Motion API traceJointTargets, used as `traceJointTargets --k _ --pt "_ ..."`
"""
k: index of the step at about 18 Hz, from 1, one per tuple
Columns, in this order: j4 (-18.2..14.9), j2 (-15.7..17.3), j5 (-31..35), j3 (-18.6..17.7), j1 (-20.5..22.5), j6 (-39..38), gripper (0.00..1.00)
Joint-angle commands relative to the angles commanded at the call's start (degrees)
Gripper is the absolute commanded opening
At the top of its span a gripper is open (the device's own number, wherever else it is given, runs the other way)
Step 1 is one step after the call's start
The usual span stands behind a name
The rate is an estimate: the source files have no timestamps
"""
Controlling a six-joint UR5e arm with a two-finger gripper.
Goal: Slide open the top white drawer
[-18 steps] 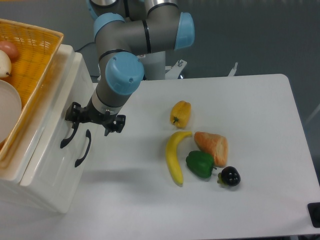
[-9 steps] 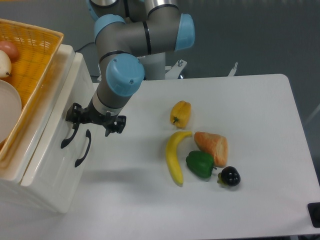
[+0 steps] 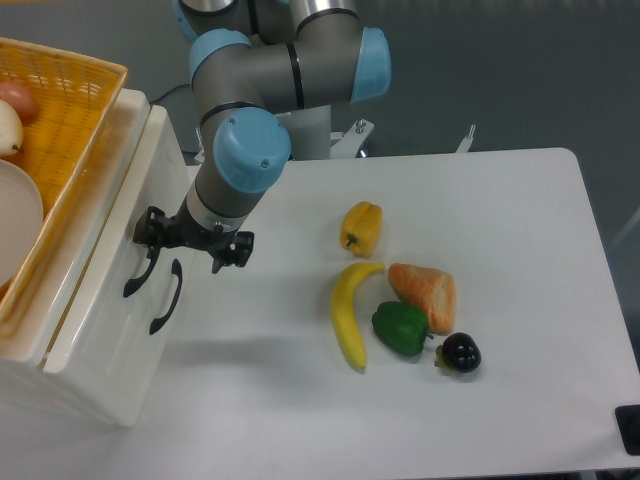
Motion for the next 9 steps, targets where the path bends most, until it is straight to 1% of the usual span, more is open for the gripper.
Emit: traceJointTargets --k 5,9 --pt "-0.09 -0.09 2.37 0.00 0.09 0.00 1.00" --pt "0.00 -0.09 2.37 0.00 0.97 0.00 1.00"
